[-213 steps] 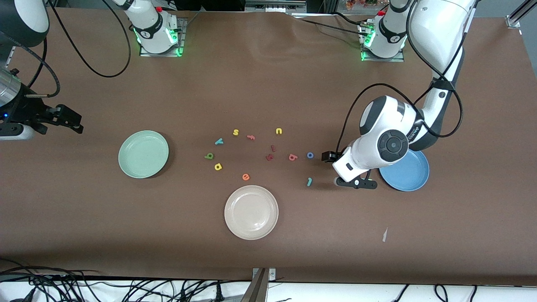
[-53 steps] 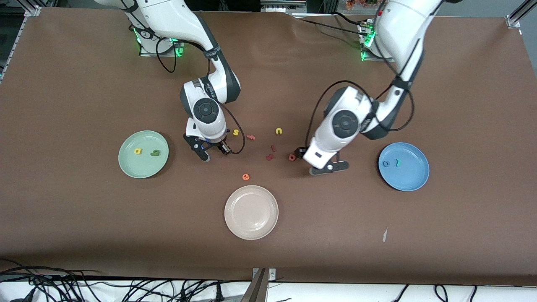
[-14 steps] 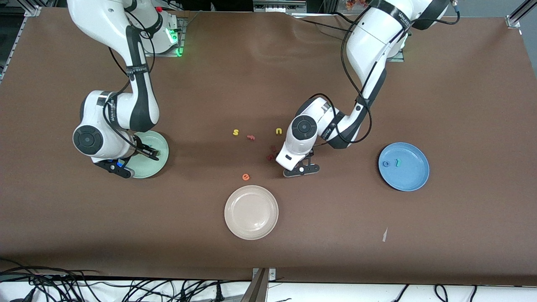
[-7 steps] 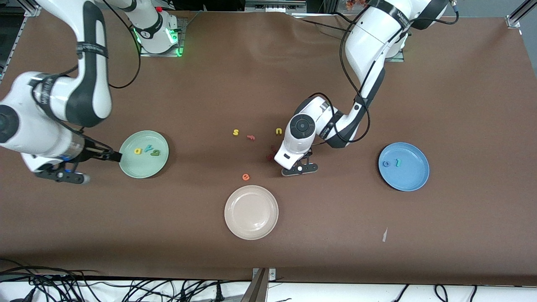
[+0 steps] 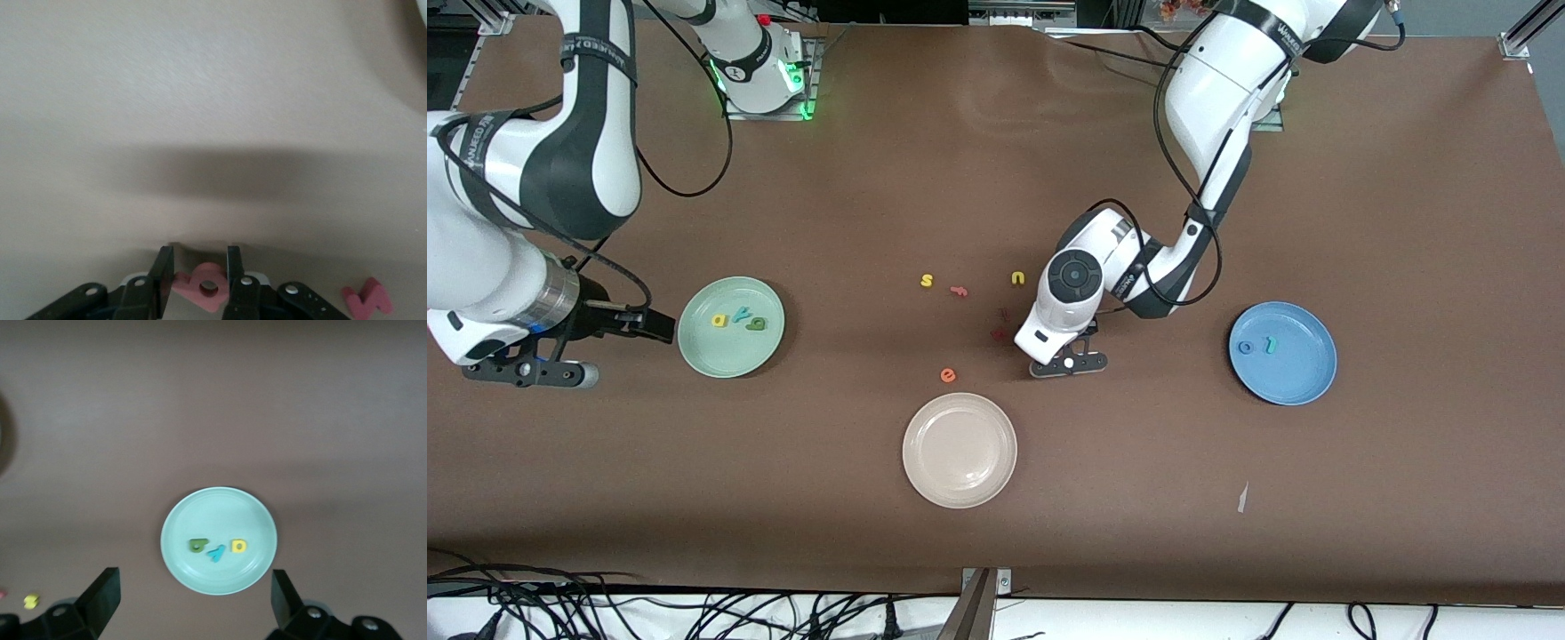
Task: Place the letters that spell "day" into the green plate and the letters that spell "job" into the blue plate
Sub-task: 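Carry the pink letter toward the blue plate while the right gripper retracts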
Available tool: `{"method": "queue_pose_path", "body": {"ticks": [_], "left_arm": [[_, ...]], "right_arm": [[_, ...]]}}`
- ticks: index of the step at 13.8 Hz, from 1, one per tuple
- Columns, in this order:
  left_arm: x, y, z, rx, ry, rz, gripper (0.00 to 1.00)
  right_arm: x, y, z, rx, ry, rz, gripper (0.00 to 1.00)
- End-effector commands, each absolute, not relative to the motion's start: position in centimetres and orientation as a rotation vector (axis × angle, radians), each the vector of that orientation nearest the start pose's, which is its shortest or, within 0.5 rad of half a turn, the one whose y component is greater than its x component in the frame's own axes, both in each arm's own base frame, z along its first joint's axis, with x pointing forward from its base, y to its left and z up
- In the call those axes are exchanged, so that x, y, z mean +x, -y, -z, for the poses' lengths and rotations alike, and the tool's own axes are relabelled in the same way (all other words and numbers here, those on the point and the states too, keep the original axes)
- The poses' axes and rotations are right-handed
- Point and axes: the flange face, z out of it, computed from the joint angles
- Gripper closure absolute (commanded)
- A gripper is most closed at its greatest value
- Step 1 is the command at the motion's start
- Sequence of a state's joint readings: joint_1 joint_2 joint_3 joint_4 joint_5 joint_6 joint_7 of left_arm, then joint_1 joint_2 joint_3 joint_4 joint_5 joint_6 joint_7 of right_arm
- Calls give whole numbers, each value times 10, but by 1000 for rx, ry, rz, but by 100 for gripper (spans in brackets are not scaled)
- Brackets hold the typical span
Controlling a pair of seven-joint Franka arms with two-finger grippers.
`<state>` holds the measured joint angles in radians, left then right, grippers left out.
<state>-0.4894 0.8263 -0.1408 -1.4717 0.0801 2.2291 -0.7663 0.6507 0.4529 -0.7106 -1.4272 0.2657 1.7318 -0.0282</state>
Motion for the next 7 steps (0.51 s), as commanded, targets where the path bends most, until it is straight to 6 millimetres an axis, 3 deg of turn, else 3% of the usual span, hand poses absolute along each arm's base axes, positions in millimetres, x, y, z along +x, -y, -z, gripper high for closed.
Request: {"method": "queue_pose_path", "body": {"ticks": [1, 2, 4, 7], "left_arm": [[600, 376, -217, -3105, 105, -147, 72], [606, 360, -226, -3092, 67, -181, 72], [620, 317, -242, -3065, -30, -265, 72], [645, 234, -262, -3056, -148, -353, 72]], "right_arm": [[658, -50, -487, -3132, 48, -106, 0], [657, -53, -488, -3127, 92, -116, 0], [646, -39, -498, -3132, 92, -150, 0], [625, -37, -489, -3102, 94, -266, 0]]}}
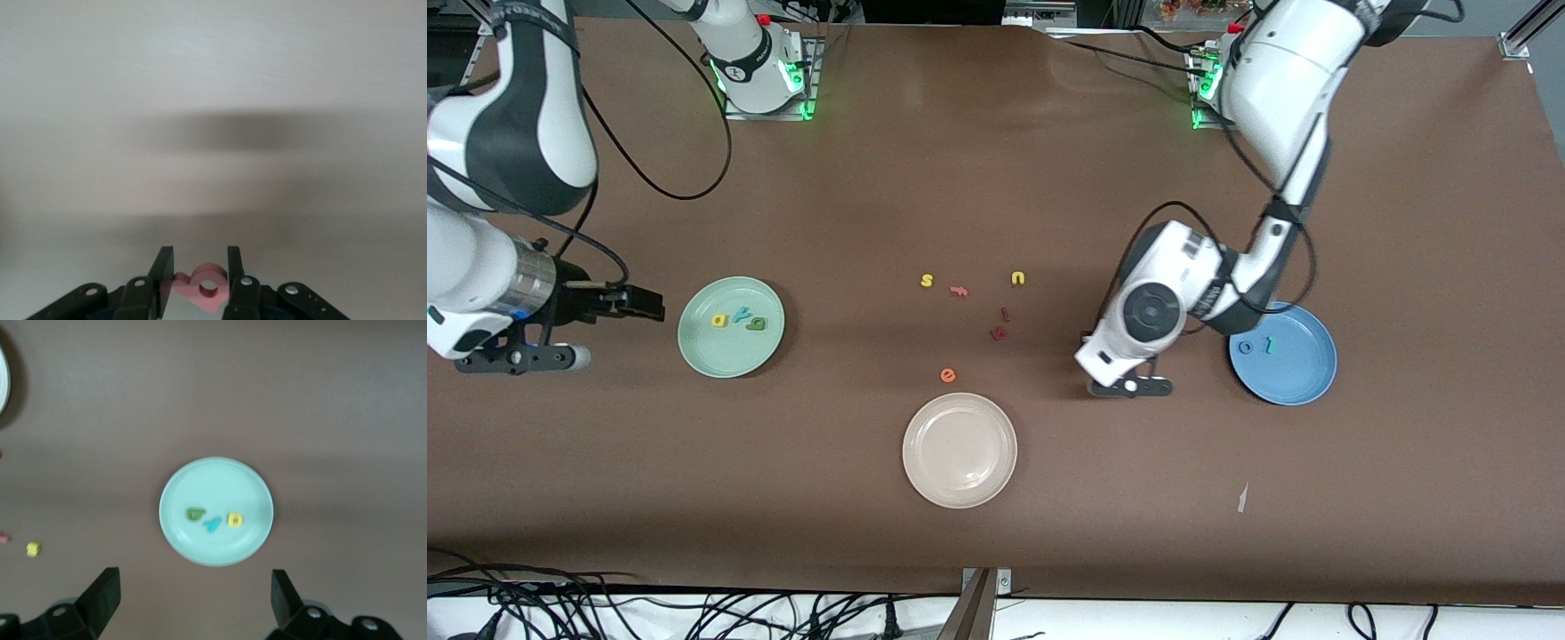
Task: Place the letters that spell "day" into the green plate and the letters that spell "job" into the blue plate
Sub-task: 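Carry the pink letter toward the blue plate while the right gripper retracts, then lower the pink letter onto the blue plate and open the left gripper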
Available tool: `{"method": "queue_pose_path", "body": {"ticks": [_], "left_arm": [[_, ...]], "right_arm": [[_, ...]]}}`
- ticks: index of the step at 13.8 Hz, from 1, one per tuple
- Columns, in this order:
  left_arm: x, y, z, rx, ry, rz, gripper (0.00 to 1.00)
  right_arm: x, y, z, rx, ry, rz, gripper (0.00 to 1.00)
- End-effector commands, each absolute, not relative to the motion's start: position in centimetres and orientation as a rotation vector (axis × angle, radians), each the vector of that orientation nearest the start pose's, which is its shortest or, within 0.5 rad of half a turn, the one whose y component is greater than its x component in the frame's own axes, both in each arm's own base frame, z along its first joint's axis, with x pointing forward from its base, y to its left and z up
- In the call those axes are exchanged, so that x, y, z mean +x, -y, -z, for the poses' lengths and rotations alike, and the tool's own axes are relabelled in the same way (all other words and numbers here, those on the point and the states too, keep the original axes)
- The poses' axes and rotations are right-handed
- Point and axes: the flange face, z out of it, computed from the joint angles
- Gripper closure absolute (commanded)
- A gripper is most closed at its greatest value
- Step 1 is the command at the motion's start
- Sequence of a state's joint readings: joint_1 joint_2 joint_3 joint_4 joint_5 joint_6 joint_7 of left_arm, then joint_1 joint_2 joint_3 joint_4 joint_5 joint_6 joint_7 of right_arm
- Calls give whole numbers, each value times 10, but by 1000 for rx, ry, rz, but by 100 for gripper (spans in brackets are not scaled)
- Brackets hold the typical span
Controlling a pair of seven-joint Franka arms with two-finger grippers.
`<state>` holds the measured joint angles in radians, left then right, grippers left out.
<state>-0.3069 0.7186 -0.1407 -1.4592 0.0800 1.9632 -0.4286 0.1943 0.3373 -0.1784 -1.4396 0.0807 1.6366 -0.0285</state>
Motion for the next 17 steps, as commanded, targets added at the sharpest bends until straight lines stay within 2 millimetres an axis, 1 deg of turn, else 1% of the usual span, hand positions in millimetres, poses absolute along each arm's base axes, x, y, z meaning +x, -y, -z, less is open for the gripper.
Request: {"method": "queue_pose_path", "body": {"ticks": [1, 2, 3, 4, 5, 6, 7, 8, 9, 10, 11, 12, 13, 14, 15, 16, 17], "left_arm": [[652, 202, -265, -3054, -210, -389, 72], [659, 168, -271, -3051, -263, -412, 72], [665, 133, -274, -3055, -307, -431, 73], [669, 102, -274, -3059, -355, -451, 74], [672, 80, -272, -3060, -407, -461, 74], [670, 58, -264, -3044, -443, -481, 74], [671, 38, -259, -3035, -441, -488, 74], [670, 28, -252, -3035, -463, -490, 74], [668, 20, -239, -3041, -474, -486, 74], [664, 11, -228, -3050, -468, -472, 73], [662, 5, -222, -3055, -487, -457, 46], [663, -7, -224, -3057, -522, -458, 0], [665, -15, -234, -3058, -548, -441, 0], [667, -22, -249, -3057, -538, -445, 0], [669, -28, -266, -3056, -521, -449, 0], [671, -33, -279, -3056, -502, -459, 0], [670, -37, -296, -3053, -484, -469, 0]], "right_arm": [[623, -38, -494, -3103, 102, -248, 0], [624, -37, -495, -3134, 114, -232, 0], [624, -32, -495, -3176, 129, -232, 0], [620, -25, -501, -3178, 124, -225, 0], [614, -25, -516, -3182, 132, -192, 0], [607, -28, -536, -3179, 143, -146, 0], [601, -20, -553, -3178, 130, -100, 0], [596, -4, -569, -3172, 80, -47, 0], [592, 16, -585, -3156, 19, 7, 0], [581, 19, -598, -3097, -7, 22, 0], [573, 29, -603, -3070, -35, 46, 0], [567, 24, -611, -3060, -23, 42, 0], [563, 10, -613, -3057, 16, 19, 0], [557, 3, -617, -3060, 28, 2, 0], [551, -15, -620, -3089, 76, 5, 0], [549, -13, -617, -3133, 81, -9, 0], [548, -12, -615, -3135, 79, -17, 0]]}}
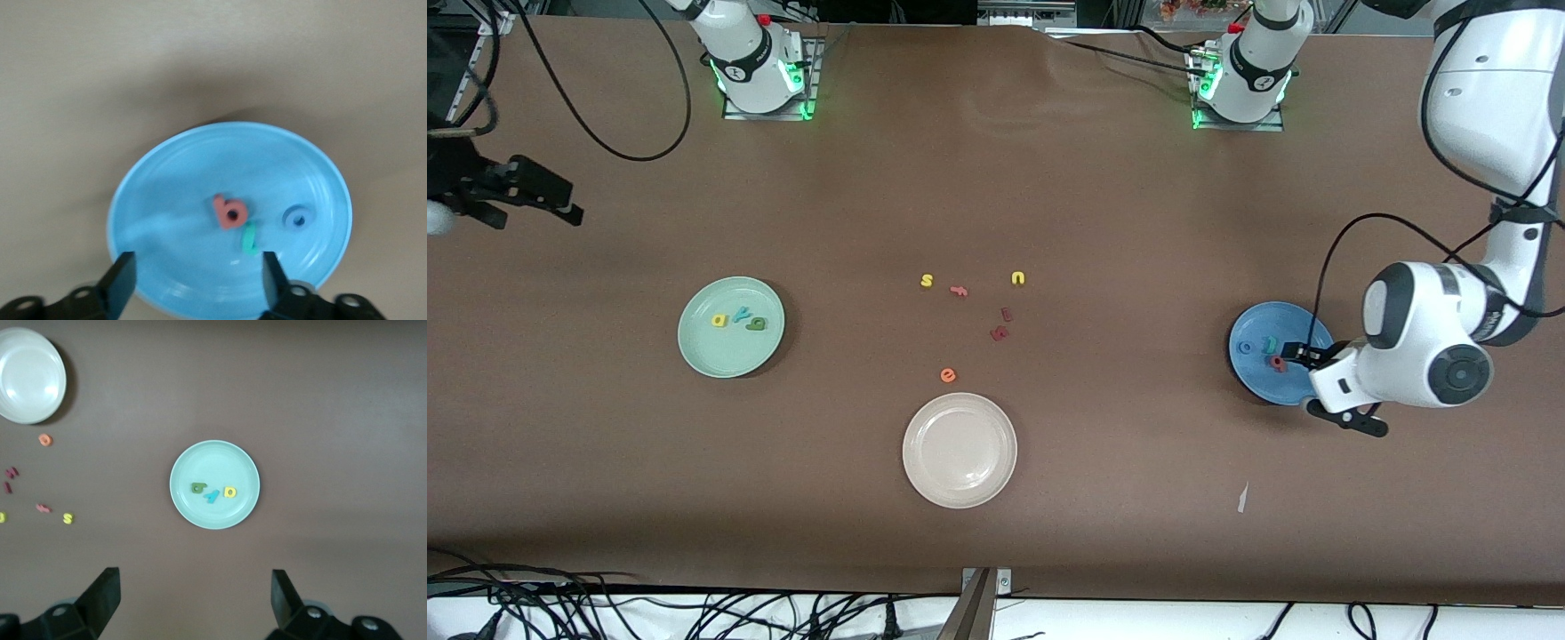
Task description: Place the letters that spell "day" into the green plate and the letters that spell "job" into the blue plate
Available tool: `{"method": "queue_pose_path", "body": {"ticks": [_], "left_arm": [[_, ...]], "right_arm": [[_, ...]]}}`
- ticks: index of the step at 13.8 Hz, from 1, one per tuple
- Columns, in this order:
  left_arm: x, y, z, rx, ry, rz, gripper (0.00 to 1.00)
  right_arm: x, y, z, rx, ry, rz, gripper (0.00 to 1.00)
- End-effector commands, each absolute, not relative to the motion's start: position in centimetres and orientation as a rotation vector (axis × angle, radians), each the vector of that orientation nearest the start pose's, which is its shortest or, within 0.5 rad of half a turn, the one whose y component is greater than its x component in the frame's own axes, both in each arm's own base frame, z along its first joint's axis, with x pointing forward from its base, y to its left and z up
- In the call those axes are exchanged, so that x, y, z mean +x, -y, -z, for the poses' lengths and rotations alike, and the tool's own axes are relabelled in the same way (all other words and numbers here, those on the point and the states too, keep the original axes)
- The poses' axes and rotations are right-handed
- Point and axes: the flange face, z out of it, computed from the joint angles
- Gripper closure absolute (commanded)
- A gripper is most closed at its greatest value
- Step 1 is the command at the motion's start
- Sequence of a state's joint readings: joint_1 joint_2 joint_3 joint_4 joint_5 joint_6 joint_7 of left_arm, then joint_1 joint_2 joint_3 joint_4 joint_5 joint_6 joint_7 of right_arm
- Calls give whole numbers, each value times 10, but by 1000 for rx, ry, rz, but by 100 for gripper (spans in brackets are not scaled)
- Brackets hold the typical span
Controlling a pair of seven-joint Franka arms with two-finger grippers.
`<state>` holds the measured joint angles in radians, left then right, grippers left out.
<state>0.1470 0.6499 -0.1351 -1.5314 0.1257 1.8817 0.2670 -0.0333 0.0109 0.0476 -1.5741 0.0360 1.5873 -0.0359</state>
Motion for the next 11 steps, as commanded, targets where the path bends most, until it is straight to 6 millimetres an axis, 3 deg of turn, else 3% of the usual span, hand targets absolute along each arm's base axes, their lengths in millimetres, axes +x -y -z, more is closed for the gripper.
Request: {"method": "queue_pose_path", "body": {"ticks": [1, 4, 6, 8, 9, 10, 11], "left_arm": [[667, -40, -313, -3048, -468, -478, 0], [650, -55, -370, -3033, -407, -520, 0], [634, -57, -420, -3031, -367, -512, 0], [616, -56, -470, -3021, -173, -455, 0], [608, -58, -494, -3002, 27, -388, 0], [600, -58, -511, -3005, 144, -344, 0], [593, -51, -515, -3001, 136, -337, 0]], "right_arm": [[549, -12, -615, -3135, 79, -10, 0], [551, -5, -611, -3129, 55, -14, 0], [552, -6, -611, -3129, 69, -19, 0], [552, 1, -610, -3130, 57, -28, 0], [552, 1, -611, -3130, 60, -19, 0], [553, -3, -612, -3131, 74, -12, 0], [551, -3, -613, -3134, 72, -9, 0]]}}
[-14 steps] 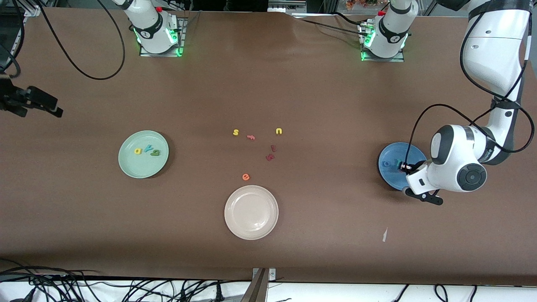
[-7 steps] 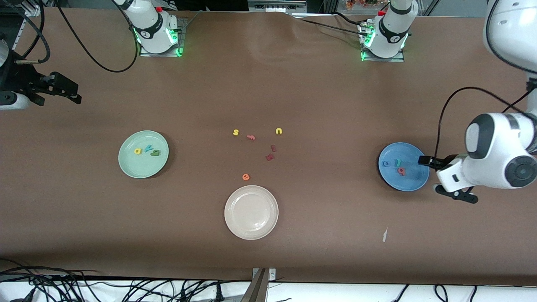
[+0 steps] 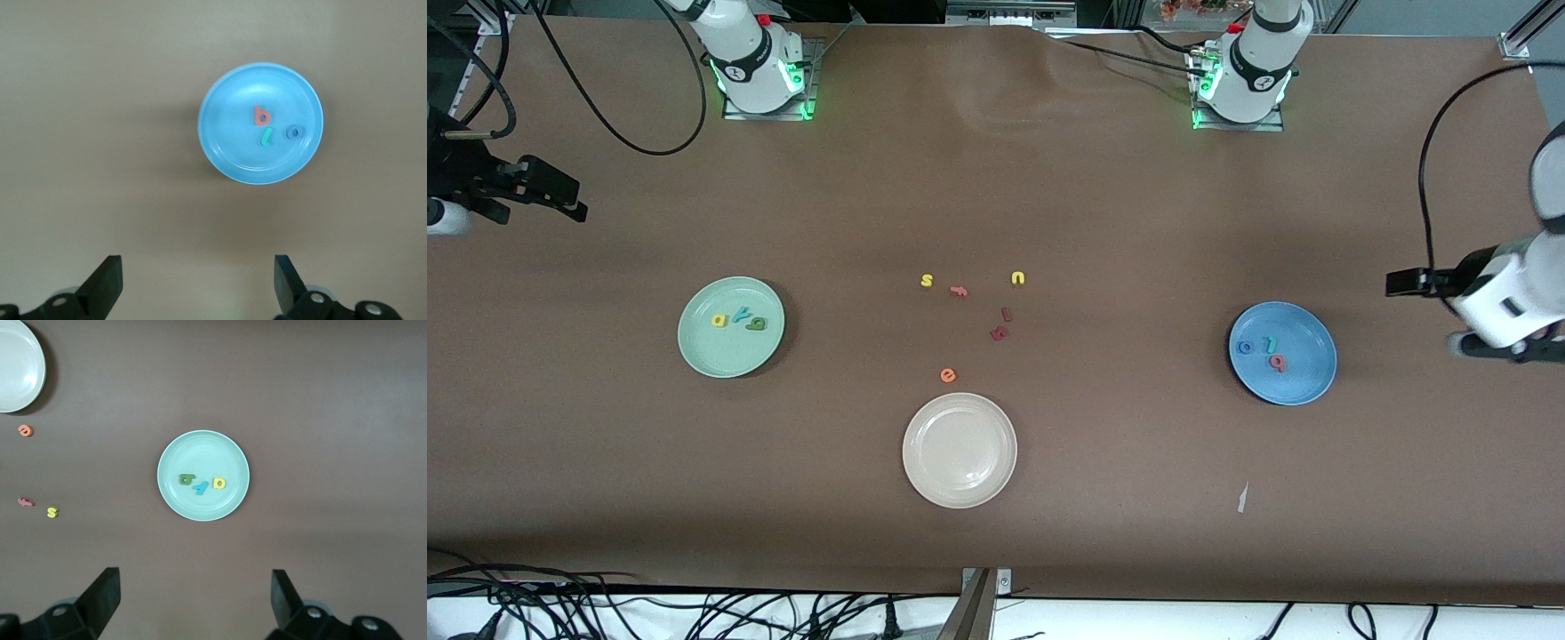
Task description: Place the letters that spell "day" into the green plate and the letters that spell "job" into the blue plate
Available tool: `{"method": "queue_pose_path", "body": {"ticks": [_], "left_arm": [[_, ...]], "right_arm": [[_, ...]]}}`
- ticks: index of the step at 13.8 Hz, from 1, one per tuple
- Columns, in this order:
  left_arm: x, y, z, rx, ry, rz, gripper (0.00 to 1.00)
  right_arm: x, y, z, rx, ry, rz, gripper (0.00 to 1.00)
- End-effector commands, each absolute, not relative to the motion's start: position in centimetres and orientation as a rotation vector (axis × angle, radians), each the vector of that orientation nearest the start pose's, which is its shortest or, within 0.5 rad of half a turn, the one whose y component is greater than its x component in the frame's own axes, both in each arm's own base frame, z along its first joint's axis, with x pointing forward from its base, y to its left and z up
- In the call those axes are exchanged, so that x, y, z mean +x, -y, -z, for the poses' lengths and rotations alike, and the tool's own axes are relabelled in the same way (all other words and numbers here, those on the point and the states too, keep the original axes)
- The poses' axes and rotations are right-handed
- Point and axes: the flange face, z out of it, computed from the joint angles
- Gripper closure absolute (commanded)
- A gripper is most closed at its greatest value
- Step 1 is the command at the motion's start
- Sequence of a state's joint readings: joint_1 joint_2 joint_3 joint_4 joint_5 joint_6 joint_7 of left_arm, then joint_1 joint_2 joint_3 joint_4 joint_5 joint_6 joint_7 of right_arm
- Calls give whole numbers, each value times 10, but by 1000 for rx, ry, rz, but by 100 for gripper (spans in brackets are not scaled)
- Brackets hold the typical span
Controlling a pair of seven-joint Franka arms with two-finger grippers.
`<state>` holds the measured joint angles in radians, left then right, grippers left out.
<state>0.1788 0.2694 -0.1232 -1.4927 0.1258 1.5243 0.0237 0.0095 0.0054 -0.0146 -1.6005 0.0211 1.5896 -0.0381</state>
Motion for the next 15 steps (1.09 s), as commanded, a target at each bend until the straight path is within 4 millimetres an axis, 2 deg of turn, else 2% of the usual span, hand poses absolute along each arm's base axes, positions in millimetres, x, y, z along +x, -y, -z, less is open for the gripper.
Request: {"method": "queue_pose_path", "body": {"ticks": [1, 2, 3, 5, 7, 9, 10, 15], "left_arm": [[585, -45, -524, -3007, 131, -324, 0], [574, -36, -539, -3059, 149, -292, 0], [567, -38, -549, -3115, 199, -276, 0], [552, -30, -580, -3130, 168, -205, 0], [546, -28, -585, -3132, 140, -226, 0], [544, -24, -591, -3145, -90, -210, 0], [547, -23, -597, -3137, -122, -160, 0], [555, -16, -598, -3134, -142, -56, 0]], "right_arm": [[552, -6, -613, -3139, 79, -7, 0], [553, -8, -612, -3138, 89, -14, 0], [553, -6, -609, -3135, 82, -31, 0], [557, 1, -604, -3130, 62, -40, 0], [556, 2, -603, -3132, 62, -53, 0], [556, 2, -604, -3129, 60, -50, 0], [556, 3, -604, -3134, 60, -50, 0], [556, 10, -603, -3137, 41, -53, 0]]}}
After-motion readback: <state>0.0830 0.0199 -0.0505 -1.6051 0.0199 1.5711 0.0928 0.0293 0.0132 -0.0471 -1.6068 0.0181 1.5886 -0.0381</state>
